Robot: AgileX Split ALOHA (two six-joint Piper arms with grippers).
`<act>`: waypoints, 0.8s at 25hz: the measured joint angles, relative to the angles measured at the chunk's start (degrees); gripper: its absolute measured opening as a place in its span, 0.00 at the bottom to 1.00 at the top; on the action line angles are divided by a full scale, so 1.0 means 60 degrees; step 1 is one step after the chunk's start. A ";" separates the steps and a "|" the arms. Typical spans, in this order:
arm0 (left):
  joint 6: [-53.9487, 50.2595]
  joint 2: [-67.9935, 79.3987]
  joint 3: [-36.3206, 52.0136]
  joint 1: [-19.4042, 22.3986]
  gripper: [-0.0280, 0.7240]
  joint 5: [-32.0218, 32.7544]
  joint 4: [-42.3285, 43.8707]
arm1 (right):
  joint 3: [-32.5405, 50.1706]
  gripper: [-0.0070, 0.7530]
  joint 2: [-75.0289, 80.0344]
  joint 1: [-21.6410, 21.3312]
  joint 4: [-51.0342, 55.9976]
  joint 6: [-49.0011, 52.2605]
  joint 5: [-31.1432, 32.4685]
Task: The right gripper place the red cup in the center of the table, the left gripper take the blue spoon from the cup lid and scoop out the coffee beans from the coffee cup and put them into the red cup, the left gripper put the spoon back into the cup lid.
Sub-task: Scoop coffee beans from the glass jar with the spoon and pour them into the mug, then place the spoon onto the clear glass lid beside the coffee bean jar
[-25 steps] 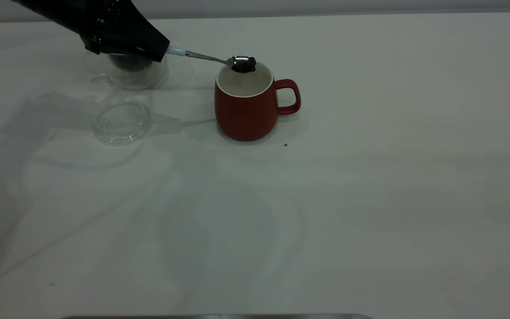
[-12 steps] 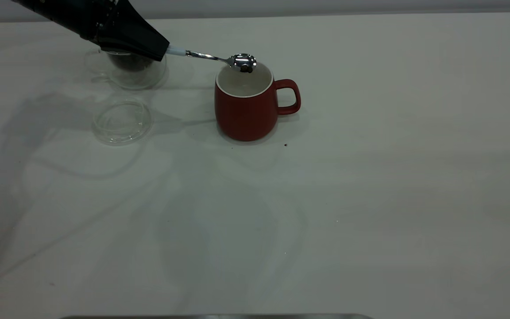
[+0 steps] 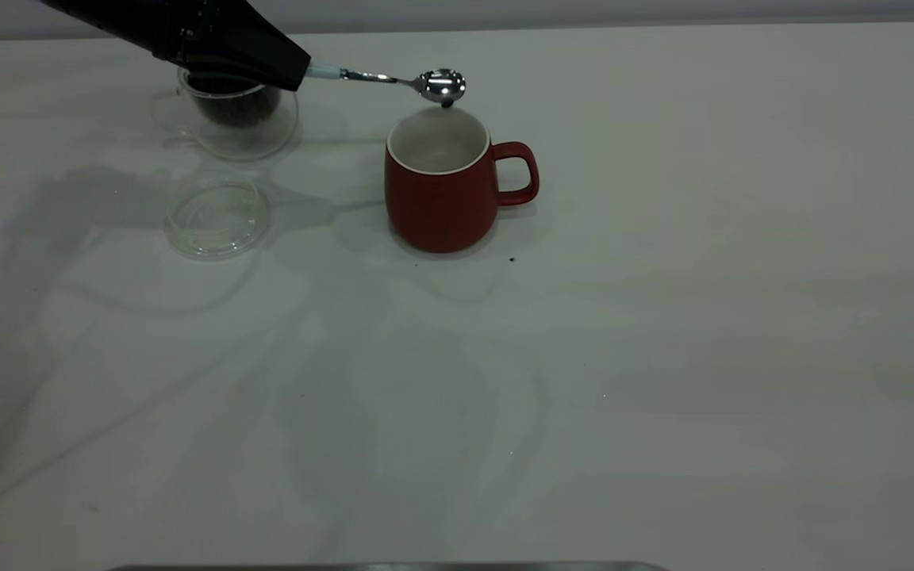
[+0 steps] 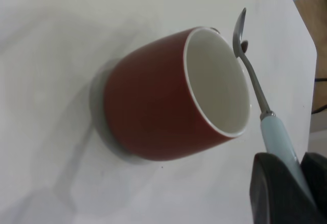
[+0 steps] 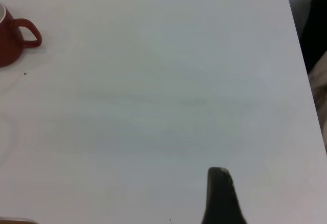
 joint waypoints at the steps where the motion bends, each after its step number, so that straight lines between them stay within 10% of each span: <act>1: 0.0011 0.0000 0.0000 0.0000 0.20 -0.0020 0.0000 | 0.0000 0.71 0.0000 0.0000 0.0000 0.0000 0.0000; 12: -0.0680 -0.0037 0.0000 0.0135 0.20 0.0299 -0.0464 | 0.0000 0.71 0.0000 0.0000 0.0000 0.0000 0.0000; 20: -0.4274 -0.1005 0.0000 0.1562 0.20 0.0351 -0.0634 | 0.0000 0.71 0.0000 0.0000 0.0000 0.0000 0.0000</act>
